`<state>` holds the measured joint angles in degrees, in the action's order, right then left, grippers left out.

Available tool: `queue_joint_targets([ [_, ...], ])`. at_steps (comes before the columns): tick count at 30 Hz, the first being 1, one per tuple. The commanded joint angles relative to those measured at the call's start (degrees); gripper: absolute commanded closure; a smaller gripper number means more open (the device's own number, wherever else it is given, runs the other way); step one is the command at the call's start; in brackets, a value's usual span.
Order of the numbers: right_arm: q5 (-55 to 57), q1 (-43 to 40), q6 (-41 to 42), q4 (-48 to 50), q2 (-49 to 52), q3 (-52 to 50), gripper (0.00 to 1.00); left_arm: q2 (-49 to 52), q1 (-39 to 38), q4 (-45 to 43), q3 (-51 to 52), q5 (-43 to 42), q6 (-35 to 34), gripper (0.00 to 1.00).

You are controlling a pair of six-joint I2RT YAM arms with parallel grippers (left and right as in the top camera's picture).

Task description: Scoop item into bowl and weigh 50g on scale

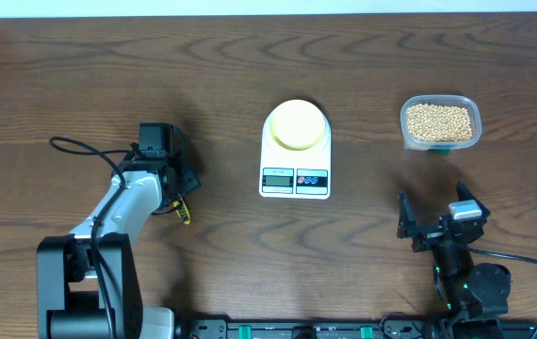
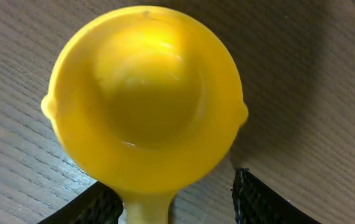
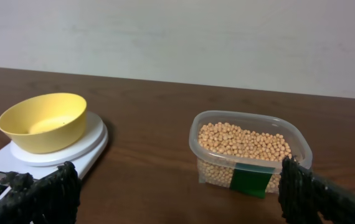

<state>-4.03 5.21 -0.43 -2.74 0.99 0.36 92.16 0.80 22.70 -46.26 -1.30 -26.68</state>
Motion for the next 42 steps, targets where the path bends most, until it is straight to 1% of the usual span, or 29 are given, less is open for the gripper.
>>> queue_joint_targets([
  [1, 0.5, 0.1, 0.8, -0.1, -0.2, 0.0, 0.01, 0.3, 0.0, 1.3, 0.3, 0.9, 1.1, 0.49],
  [6, 0.5, 0.1, 0.8, -0.1, -0.2, 0.0, 0.01, 0.3, 0.0, 2.3, 0.3, 1.0, 1.2, 0.49],
  [8, 0.5, 0.1, 0.8, 0.0, -0.2, 0.0, 0.01, 0.3, 0.0, 2.4, 0.3, 2.6, 0.9, 0.50],
  [11, 0.5, 0.1, 0.8, -0.1, -0.2, 0.0, 0.01, 0.5, 0.0, 2.5, 0.4, 2.8, 0.7, 0.50],
  [16, 0.5, 0.1, 0.8, -0.1, -0.2, 0.0, 0.01, 3.6, 0.0, 2.0, 0.4, 3.5, -1.1, 0.50],
  [17, 0.5, 0.1, 0.8, -0.1, -0.2, 0.0, 0.01, 4.5, 0.0, 1.3, 0.4, 3.5, -1.3, 0.56],
  [20, 0.5, 0.1, 0.8, -0.1, -0.2, 0.0, 0.01, 5.2, 0.0, 0.3, 0.4, 3.5, -2.6, 0.62],
  [22, 0.4, 0.1, 0.8, -0.1, -0.2, 0.0, 0.01, 5.2, 0.0, 0.1, 0.4, 3.5, -4.0, 0.64],
  [24, 0.5, 0.1, 0.8, -0.1, -0.2, 0.0, 0.01, 5.2, 0.0, 0.1, 0.4, 3.5, -4.0, 0.65],
  [25, 0.5, 0.1, 0.8, -0.1, -0.2, 0.0, 0.01, 5.2, 0.0, 0.1, 0.4, 3.5, -4.0, 0.69],
  [28, 0.4, 0.1, 0.8, -0.1, -0.2, 0.0, 0.01, 5.2, 0.0, 0.1, 0.4, 2.1, -4.0, 0.73],
  [36, 0.4, 0.1, 0.8, 0.0, -0.2, 0.0, 0.01, 5.2, 0.0, 0.1, 0.4, 0.9, -4.0, 0.74],
  [40, -1.7, 0.1, 0.8, -0.1, -0.2, 0.0, 0.01, 5.1, 0.0, 0.1, 0.4, 0.4, -4.0, 0.80],
  [42, -1.4, 0.1, 0.8, 0.1, -0.2, 0.0, 0.01, 5.0, 0.0, 0.1, 0.4, 0.2, -4.0, 0.81],
])
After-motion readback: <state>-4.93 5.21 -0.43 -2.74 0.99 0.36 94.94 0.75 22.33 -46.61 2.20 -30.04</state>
